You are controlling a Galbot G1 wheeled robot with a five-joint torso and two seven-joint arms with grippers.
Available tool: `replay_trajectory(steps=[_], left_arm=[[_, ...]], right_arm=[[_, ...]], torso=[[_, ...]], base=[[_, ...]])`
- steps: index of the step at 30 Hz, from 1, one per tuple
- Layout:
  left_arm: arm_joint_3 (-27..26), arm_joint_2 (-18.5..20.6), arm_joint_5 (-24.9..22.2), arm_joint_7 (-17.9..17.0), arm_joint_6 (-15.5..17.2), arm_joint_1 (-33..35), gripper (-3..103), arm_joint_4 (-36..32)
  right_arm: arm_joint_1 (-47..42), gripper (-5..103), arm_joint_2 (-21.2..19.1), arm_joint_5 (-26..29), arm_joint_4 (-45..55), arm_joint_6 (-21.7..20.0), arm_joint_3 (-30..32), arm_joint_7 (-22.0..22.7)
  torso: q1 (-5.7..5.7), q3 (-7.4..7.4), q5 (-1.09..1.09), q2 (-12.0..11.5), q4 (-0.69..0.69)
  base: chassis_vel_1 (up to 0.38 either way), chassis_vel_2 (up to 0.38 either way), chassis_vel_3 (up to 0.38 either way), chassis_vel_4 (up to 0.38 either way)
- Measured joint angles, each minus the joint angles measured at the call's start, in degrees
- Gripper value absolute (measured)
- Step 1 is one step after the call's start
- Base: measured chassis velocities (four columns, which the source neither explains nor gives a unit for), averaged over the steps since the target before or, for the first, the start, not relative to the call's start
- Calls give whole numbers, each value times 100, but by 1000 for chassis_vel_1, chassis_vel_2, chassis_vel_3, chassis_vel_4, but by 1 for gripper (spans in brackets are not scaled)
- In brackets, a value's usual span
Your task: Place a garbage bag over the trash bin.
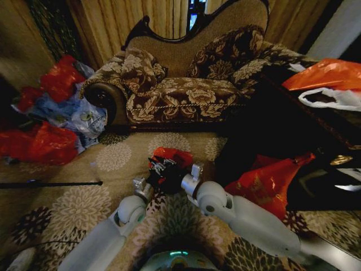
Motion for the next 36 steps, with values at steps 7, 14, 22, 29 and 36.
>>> replay_trajectory(steps=[7,14,22,29,36], left_arm=[[-107,25,-88,-120,-6,30,2,-17],[-220,-15,-168,-302,-57,12,0,-22],[-435,109,-369,-397,-79,24,0,-144],[-442,151,-409,-411,-79,29,0,-213],[-444,195,-428,-419,-78,11,0,-245]], right_arm=[[-24,73,-126,-45,84,-15,148,-25],[-175,97,-426,-46,360,-46,742,-154],[-578,100,-450,-183,-292,-80,1474,-204],[-875,100,-190,-406,-1335,71,1642,-43],[-990,100,-102,6,-1493,-123,1640,297]], torso=[[0,0,0,0,0],[0,0,0,0,0],[0,0,0,0,0],[0,0,0,0,-1],[0,0,-2,0,0]], base=[[0,0,0,0],[0,0,0,0],[0,0,0,0],[0,0,0,0],[0,0,0,0]])
